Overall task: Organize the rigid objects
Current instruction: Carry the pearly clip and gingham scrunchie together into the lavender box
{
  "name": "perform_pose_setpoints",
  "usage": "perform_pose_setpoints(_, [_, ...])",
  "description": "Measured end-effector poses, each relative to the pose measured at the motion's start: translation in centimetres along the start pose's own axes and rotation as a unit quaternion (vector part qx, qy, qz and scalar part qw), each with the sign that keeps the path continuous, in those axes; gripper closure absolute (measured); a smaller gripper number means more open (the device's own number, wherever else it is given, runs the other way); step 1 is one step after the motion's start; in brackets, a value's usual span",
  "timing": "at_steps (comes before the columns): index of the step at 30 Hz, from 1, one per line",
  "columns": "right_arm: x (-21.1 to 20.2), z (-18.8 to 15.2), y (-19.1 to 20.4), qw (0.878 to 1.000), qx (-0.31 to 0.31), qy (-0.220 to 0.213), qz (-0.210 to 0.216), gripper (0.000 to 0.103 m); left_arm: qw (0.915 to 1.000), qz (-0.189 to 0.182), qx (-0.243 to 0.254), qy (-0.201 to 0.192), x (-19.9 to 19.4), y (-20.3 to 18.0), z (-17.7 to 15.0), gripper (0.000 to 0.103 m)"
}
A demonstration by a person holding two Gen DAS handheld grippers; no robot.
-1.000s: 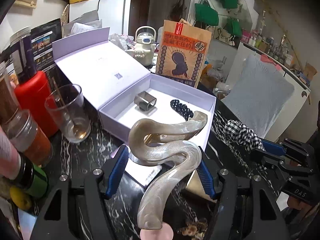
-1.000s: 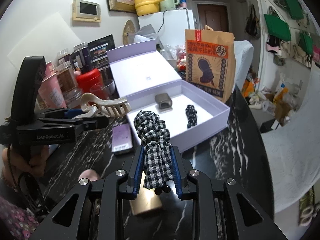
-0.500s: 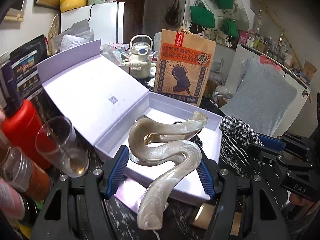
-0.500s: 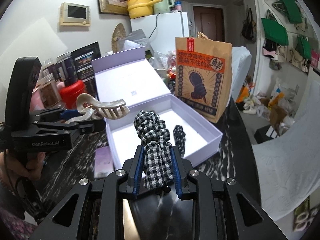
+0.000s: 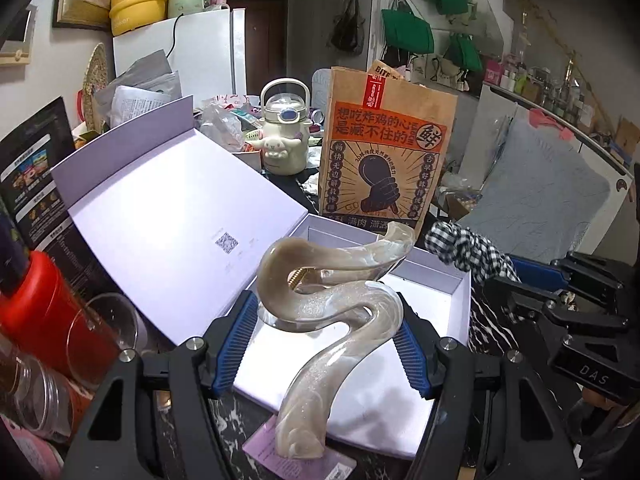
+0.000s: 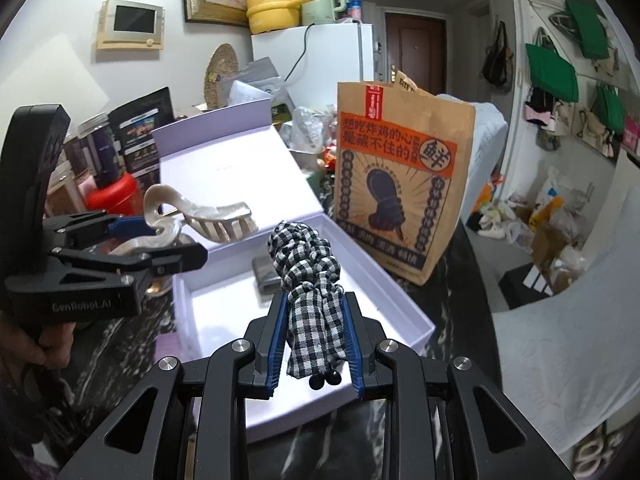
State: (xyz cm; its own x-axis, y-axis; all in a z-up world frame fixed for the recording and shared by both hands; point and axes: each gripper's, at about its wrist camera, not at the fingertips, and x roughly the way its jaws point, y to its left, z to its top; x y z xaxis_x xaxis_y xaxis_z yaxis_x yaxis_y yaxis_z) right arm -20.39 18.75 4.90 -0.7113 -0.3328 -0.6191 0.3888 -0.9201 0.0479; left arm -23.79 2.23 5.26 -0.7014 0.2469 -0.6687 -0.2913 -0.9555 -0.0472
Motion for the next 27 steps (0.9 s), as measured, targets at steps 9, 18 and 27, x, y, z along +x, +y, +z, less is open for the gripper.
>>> perform_pose_setpoints(9, [2.2, 1.2, -0.4, 1.0, -0.002, 0.004, -0.013, 0.077, 0.9999, 0.007, -0.002, 0.009, 2.1, -0.3, 0.8, 0.037])
perform_pose_setpoints(18, [4.9, 1.0, -1.0, 1.0, 0.003, 0.024, -0.02, 0.077, 0.999, 0.015, -0.002, 0.041, 5.2, -0.6, 0.2, 0.038])
perform_pose_setpoints(27, [7.3, 0.4, -1.4, 0.999, 0.013, 0.046, -0.016, 0.077, 0.9974, 0.018, 0.002, 0.07, 7.6, -0.6, -0.3, 0.037])
